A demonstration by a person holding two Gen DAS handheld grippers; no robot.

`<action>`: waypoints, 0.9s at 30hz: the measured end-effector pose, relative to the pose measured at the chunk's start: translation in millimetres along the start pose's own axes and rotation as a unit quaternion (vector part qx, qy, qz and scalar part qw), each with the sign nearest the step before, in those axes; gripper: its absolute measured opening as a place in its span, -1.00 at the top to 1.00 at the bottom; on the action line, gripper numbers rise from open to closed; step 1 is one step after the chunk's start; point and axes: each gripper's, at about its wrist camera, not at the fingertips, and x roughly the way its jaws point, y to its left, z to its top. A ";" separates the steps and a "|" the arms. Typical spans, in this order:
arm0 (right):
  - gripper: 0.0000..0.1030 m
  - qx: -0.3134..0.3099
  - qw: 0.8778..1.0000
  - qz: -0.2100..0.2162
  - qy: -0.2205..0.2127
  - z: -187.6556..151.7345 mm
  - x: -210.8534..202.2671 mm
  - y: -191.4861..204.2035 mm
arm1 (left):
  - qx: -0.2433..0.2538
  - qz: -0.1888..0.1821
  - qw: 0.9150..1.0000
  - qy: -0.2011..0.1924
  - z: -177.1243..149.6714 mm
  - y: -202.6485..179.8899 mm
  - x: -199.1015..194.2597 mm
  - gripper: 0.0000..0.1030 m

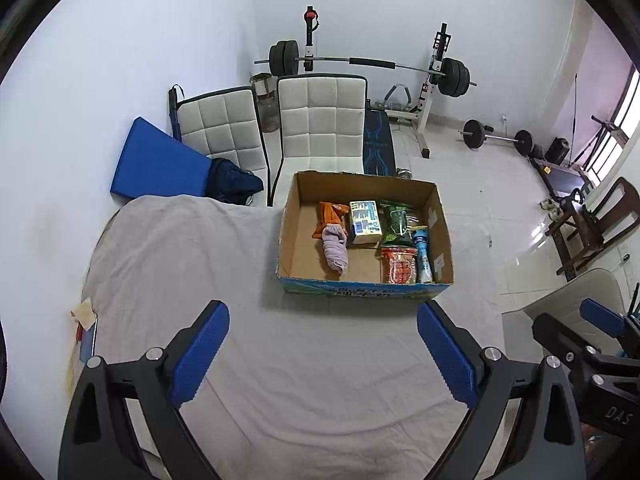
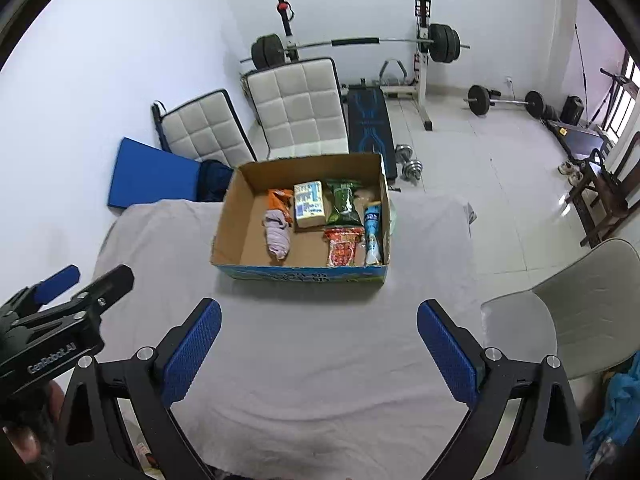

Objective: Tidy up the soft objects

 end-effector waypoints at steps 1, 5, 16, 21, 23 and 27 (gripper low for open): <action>-0.95 0.000 1.000 0.000 -0.002 -2.0 -9.0 0.5 | -0.002 -0.003 1.000 -0.001 -1.3 0.4 -4.9 -0.87; -0.95 -0.006 1.000 0.006 -0.013 -11.6 -39.9 4.2 | -0.007 -0.007 1.000 -0.010 -4.5 3.7 -25.5 -0.87; -0.95 -0.007 1.000 -0.005 -0.024 -20.8 -72.4 3.5 | -0.009 0.010 0.999 -0.048 -7.8 6.3 -53.6 -0.87; -0.95 -0.002 0.999 -0.020 -0.029 -14.3 -65.3 0.5 | -0.011 0.007 0.999 -0.051 -7.2 6.3 -46.7 -0.87; -0.95 0.000 0.999 -0.024 -0.030 -11.2 -62.7 -0.9 | -0.010 0.011 0.998 -0.054 -7.4 7.1 -44.3 -0.87; -0.95 0.000 0.999 -0.029 -0.038 -2.9 -57.8 -1.5 | -0.009 0.021 0.998 -0.058 -4.6 7.1 -40.8 -0.87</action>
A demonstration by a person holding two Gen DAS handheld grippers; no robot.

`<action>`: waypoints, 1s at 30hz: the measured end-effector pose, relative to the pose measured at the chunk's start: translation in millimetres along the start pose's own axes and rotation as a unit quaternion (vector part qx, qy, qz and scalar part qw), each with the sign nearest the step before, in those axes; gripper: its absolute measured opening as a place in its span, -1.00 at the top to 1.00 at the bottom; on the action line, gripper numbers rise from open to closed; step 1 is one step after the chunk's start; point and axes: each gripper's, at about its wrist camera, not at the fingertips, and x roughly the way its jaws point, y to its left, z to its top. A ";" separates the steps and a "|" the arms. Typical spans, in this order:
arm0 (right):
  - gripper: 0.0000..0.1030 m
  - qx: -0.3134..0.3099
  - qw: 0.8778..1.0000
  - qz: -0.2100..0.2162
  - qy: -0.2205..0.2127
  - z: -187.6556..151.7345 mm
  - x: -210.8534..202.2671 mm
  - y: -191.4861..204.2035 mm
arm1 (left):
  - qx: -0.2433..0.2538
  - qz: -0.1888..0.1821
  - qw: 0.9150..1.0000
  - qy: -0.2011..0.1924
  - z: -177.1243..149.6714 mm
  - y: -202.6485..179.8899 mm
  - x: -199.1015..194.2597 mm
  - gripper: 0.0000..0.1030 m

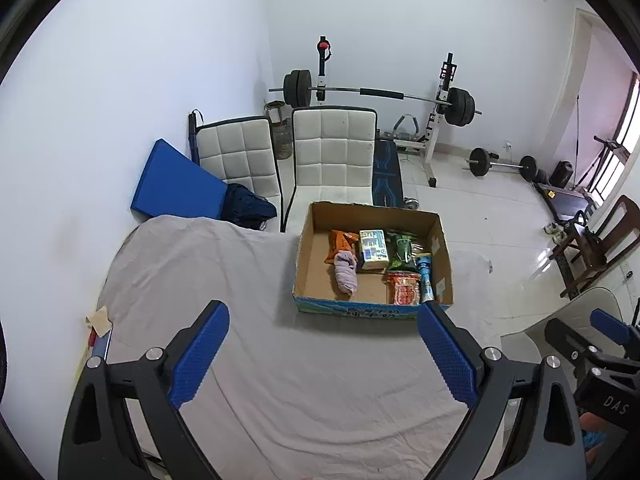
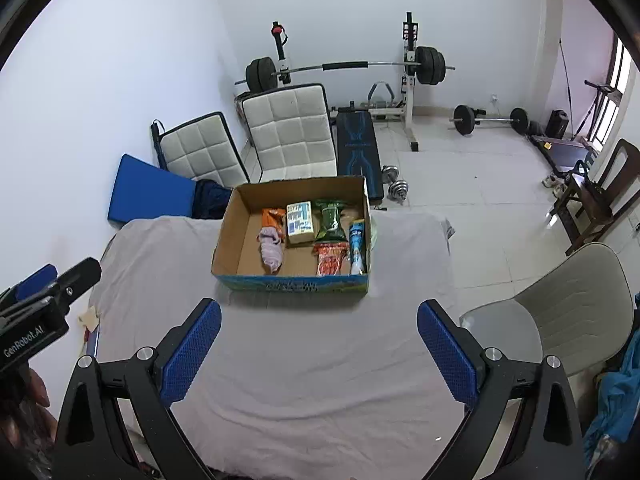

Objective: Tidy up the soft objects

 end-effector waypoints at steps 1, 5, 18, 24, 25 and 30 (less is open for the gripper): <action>-0.95 0.000 1.000 -0.001 -0.002 1.9 1.6 0.1 | 0.001 0.003 1.000 -0.001 0.6 0.4 0.8 -0.87; -0.95 -0.001 1.000 -0.007 -0.009 10.6 7.2 0.6 | 0.003 0.008 1.000 -0.004 4.4 0.2 5.2 -0.87; -0.95 -0.018 1.000 -0.017 -0.016 25.1 18.2 8.3 | 0.006 0.015 1.000 -0.005 8.4 -3.9 10.2 -0.87; -0.95 -0.023 0.999 -0.017 -0.020 26.6 17.3 10.8 | 0.008 0.014 1.000 -0.004 7.7 -3.6 14.0 -0.87; -0.95 -0.023 0.999 -0.016 -0.021 26.8 16.4 11.2 | 0.008 0.015 1.000 -0.004 6.8 -3.0 15.4 -0.87; -0.95 -0.025 0.999 -0.016 -0.025 28.5 14.7 11.6 | 0.005 0.017 1.000 -0.003 5.1 -1.6 19.8 -0.87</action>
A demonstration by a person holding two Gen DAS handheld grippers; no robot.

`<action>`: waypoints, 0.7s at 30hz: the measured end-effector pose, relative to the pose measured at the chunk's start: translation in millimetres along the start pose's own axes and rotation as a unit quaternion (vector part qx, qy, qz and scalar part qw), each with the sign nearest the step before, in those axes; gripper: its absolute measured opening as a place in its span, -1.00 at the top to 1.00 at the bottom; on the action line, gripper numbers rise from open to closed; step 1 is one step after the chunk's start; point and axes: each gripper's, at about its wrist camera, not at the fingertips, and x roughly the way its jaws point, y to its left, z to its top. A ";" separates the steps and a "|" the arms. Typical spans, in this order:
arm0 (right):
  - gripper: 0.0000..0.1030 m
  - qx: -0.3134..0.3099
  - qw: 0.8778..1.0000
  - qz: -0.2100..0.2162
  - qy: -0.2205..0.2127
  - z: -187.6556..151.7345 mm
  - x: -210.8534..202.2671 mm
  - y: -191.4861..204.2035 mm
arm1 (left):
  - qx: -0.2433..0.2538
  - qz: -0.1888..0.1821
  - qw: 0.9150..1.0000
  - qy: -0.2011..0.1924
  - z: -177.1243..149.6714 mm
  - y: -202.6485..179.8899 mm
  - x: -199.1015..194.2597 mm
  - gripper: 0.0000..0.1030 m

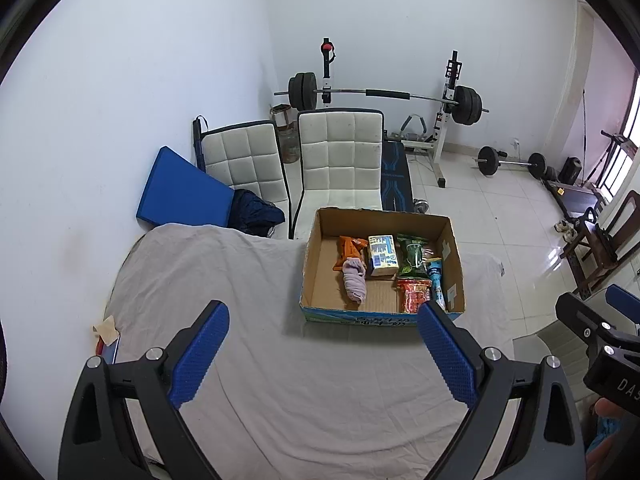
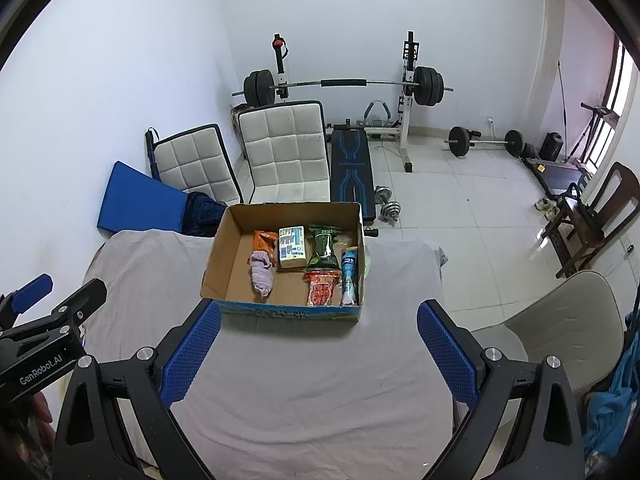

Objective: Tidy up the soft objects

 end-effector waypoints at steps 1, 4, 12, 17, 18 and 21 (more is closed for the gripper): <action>-0.95 0.000 1.000 0.000 0.000 0.1 0.1 0.0 | 0.001 0.001 1.000 0.001 -0.4 0.2 1.1 -0.87; -0.95 -0.001 1.000 0.000 0.000 0.6 -0.2 -0.1 | 0.004 0.003 1.000 0.002 -1.4 1.9 0.8 -0.87; -0.95 -0.001 1.000 -0.001 -0.001 1.3 0.1 0.6 | 0.004 0.001 1.000 0.004 -1.9 3.9 2.0 -0.87; -0.95 -0.003 1.000 -0.002 -0.001 2.0 -0.6 0.2 | 0.003 0.002 1.000 0.003 -1.5 4.6 2.0 -0.87; -0.95 -0.002 1.000 -0.002 -0.001 1.3 -0.9 0.8 | 0.004 0.002 1.000 0.004 -1.4 4.5 2.3 -0.87; -0.95 -0.002 1.000 -0.002 -0.001 1.2 -0.6 1.2 | 0.004 0.002 1.000 0.003 -1.3 4.5 0.8 -0.87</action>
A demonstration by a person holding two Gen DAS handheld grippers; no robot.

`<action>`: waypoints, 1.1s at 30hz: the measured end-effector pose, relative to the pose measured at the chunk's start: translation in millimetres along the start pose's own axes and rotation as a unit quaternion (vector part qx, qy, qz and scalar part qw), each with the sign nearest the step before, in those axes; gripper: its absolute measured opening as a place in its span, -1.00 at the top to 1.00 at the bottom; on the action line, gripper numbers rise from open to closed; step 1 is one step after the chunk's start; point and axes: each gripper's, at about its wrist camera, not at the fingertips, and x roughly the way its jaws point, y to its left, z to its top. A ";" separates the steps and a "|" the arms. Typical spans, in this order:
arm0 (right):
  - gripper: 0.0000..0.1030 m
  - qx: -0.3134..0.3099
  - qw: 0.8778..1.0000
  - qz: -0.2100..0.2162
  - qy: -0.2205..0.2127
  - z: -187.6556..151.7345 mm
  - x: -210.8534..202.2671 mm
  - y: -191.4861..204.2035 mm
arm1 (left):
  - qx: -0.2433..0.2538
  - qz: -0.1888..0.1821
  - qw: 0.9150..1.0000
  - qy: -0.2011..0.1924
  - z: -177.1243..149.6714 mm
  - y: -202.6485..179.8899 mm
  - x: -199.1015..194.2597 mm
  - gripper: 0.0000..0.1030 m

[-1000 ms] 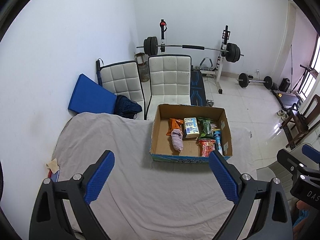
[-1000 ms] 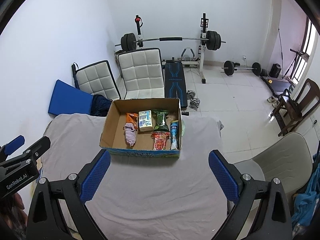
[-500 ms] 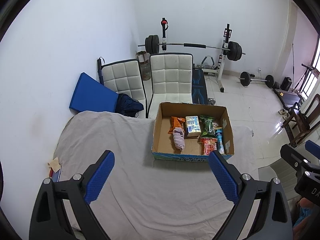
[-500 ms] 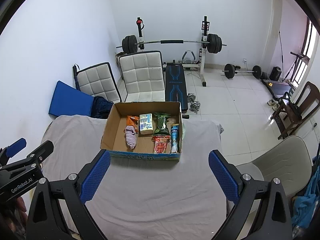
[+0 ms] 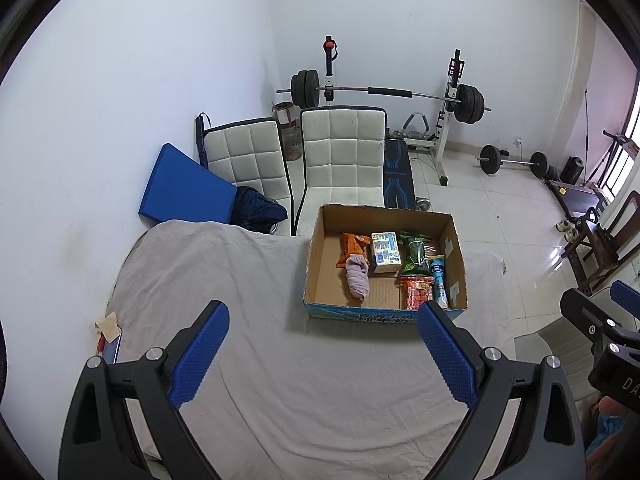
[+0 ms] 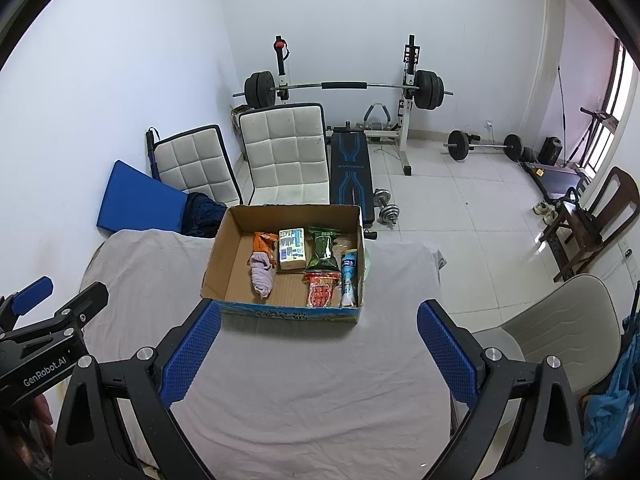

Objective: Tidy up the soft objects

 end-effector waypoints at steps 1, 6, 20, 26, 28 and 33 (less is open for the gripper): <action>-0.95 0.000 1.000 -0.001 0.000 0.4 0.5 -0.2 | 0.001 0.000 1.000 0.001 0.9 -0.6 -0.1 -0.87; -0.95 0.000 1.000 0.000 0.000 -0.3 0.3 0.6 | -0.001 0.000 1.000 -0.001 0.7 -0.4 -1.6 -0.87; -0.95 -0.004 1.000 -0.005 -0.002 4.0 -1.5 1.4 | -0.001 0.001 1.000 0.000 -0.2 0.4 -3.2 -0.87; -0.95 -0.006 1.000 -0.003 0.000 4.3 -2.4 4.7 | -0.002 0.000 1.000 0.000 0.5 0.9 -4.7 -0.87; -0.95 -0.007 1.000 -0.004 -0.001 2.8 -2.1 6.3 | -0.001 0.001 1.000 0.000 0.6 1.0 -4.6 -0.87; -0.95 -0.009 1.000 -0.004 -0.002 2.2 -1.9 7.5 | -0.002 0.000 1.000 0.000 0.7 1.5 -4.4 -0.87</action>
